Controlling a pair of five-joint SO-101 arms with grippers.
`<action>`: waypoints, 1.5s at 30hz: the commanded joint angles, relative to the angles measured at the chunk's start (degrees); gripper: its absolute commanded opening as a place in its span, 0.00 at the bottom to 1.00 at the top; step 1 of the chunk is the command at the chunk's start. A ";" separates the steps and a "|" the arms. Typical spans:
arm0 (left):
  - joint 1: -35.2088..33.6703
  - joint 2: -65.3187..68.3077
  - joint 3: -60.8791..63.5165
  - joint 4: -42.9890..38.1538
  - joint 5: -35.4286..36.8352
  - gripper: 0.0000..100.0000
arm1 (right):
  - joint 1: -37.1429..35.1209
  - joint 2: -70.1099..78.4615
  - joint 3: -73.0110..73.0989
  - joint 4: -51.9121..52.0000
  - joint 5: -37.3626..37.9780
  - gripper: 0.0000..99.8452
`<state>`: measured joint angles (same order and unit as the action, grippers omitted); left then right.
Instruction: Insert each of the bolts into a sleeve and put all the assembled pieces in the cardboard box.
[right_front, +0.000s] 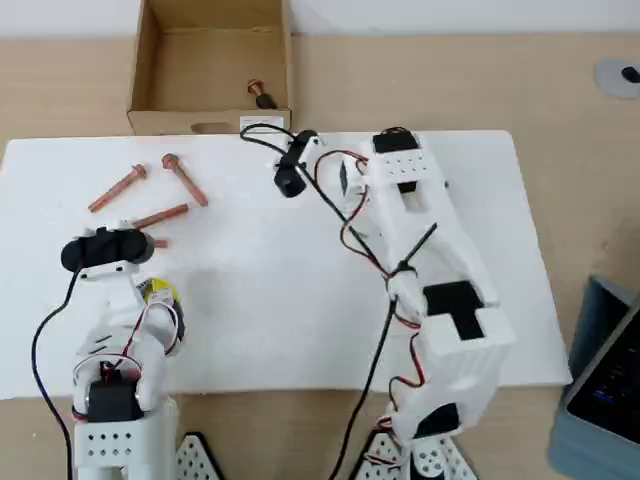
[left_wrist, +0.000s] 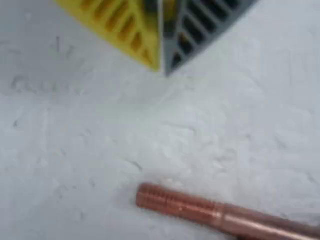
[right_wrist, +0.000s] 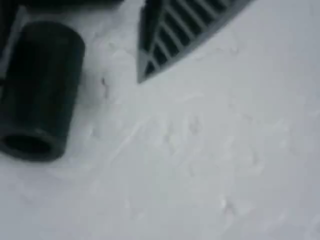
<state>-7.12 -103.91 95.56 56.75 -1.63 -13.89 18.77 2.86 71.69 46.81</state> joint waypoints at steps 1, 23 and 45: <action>-0.44 -0.40 -0.26 0.09 0.00 0.00 | 0.75 0.84 -3.38 -0.62 0.53 0.19; -0.44 -0.40 -0.26 0.09 0.00 0.00 | 1.36 8.92 -10.51 0.88 0.53 0.02; -0.44 -0.40 -0.26 0.09 0.00 0.00 | 1.27 -7.60 -20.70 21.80 -2.73 0.01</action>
<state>-7.12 -103.91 95.56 56.75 -1.63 -13.10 17.80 -14.37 90.42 44.53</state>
